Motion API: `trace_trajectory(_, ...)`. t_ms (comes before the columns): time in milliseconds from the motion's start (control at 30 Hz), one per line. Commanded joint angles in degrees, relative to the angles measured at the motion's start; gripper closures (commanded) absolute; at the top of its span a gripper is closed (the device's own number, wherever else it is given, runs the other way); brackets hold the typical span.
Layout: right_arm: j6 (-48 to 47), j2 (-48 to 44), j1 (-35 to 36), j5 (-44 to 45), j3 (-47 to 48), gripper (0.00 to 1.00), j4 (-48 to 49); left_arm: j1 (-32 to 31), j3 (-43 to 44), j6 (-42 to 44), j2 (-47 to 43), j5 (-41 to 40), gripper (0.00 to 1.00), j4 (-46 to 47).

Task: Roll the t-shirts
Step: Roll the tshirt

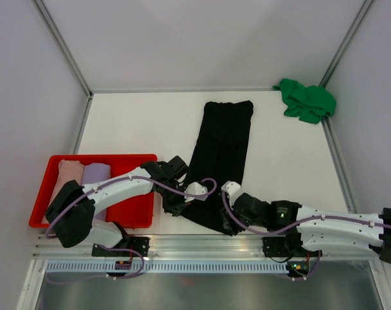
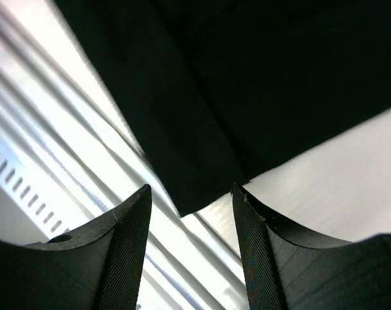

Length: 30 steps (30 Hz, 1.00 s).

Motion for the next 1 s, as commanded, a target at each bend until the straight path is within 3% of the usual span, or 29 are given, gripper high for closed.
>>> trace_trajectory(0,-2.5,4.7,9.7,9.6,3.9,0.40,3.1,0.3,0.6,-1.4,-1.1,1.7,0.98,-2.1)
trace_trajectory(233,-2.1,20.0,18.6,14.0,8.4,0.39,2.2,0.3,2.2,0.0,0.2,1.9,0.98,-2.7)
trace_trajectory(500,4.2,23.2,19.4,19.9,8.9,0.43,-2.8,0.9,3.4,4.0,0.6,3.3,0.98,-4.9)
trace_trajectory(667,6.3,25.3,19.4,19.1,8.2,0.63,-2.9,1.5,4.4,5.0,1.5,4.0,0.98,-5.5)
trace_trajectory(800,7.5,25.4,19.4,18.5,7.9,0.90,-4.0,2.2,5.1,5.1,2.2,5.0,0.98,-6.3)
trace_trajectory(967,7.3,17.7,19.2,16.5,6.9,1.00,-5.0,2.5,6.0,6.6,3.1,5.4,0.98,-7.5)
